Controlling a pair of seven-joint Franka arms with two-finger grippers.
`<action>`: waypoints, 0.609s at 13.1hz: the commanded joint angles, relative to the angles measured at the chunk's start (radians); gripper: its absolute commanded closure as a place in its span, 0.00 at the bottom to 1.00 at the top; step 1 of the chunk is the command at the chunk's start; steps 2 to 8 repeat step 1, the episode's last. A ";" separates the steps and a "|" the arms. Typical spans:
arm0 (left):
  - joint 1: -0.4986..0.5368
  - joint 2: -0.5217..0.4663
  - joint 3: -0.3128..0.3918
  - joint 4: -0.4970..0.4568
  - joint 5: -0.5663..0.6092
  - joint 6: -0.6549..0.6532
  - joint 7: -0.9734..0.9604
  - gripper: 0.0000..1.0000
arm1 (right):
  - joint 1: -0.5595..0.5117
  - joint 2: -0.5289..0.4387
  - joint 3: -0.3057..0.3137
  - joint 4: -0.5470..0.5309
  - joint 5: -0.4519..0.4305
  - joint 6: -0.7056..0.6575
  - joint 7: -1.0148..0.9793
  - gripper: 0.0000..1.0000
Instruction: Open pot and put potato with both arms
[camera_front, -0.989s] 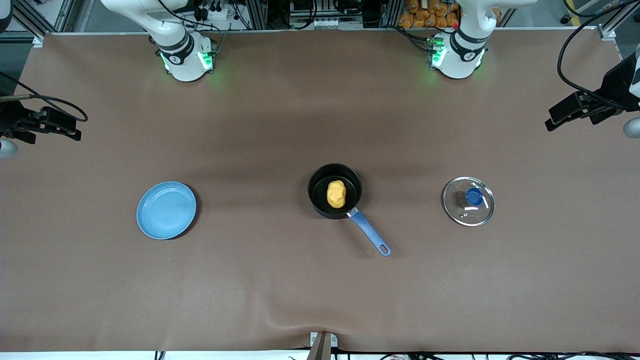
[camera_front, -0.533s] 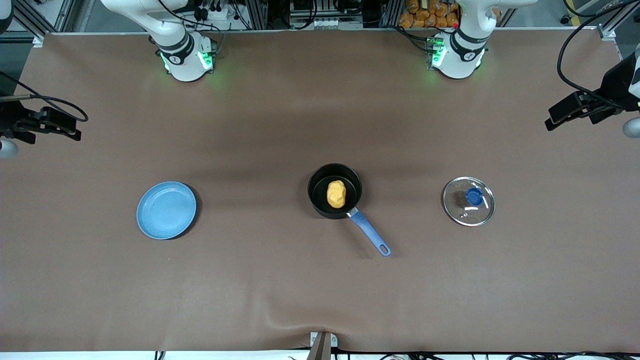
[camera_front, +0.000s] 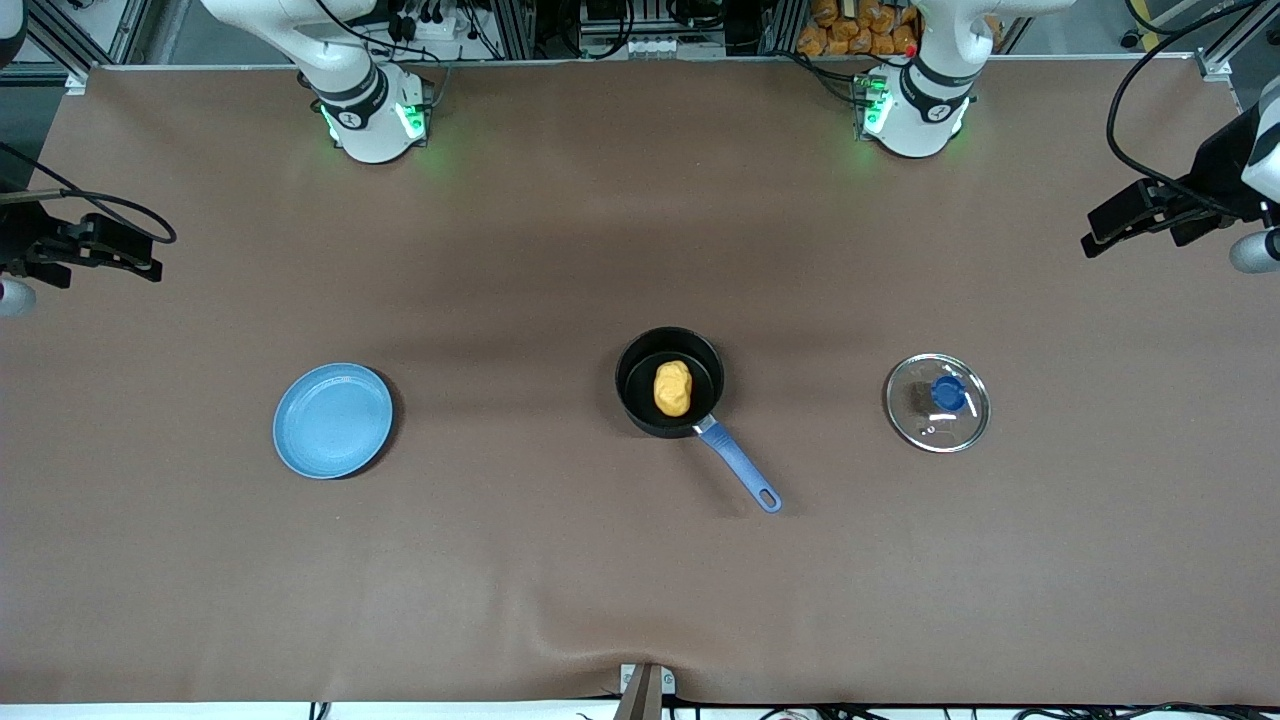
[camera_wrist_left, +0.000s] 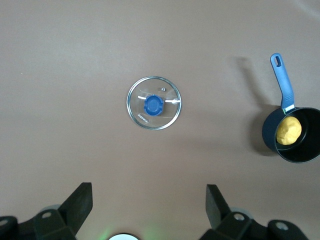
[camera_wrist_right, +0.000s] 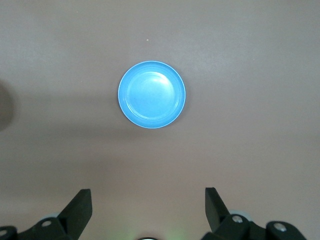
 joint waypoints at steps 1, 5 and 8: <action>-0.008 -0.013 0.003 -0.009 -0.005 -0.009 0.015 0.00 | -0.008 -0.029 0.013 -0.020 -0.014 0.004 0.009 0.00; -0.008 -0.013 0.003 -0.009 -0.005 -0.009 0.015 0.00 | -0.008 -0.029 0.013 -0.020 -0.014 0.004 0.009 0.00; -0.008 -0.013 0.003 -0.009 -0.005 -0.009 0.015 0.00 | -0.008 -0.029 0.013 -0.020 -0.014 0.004 0.009 0.00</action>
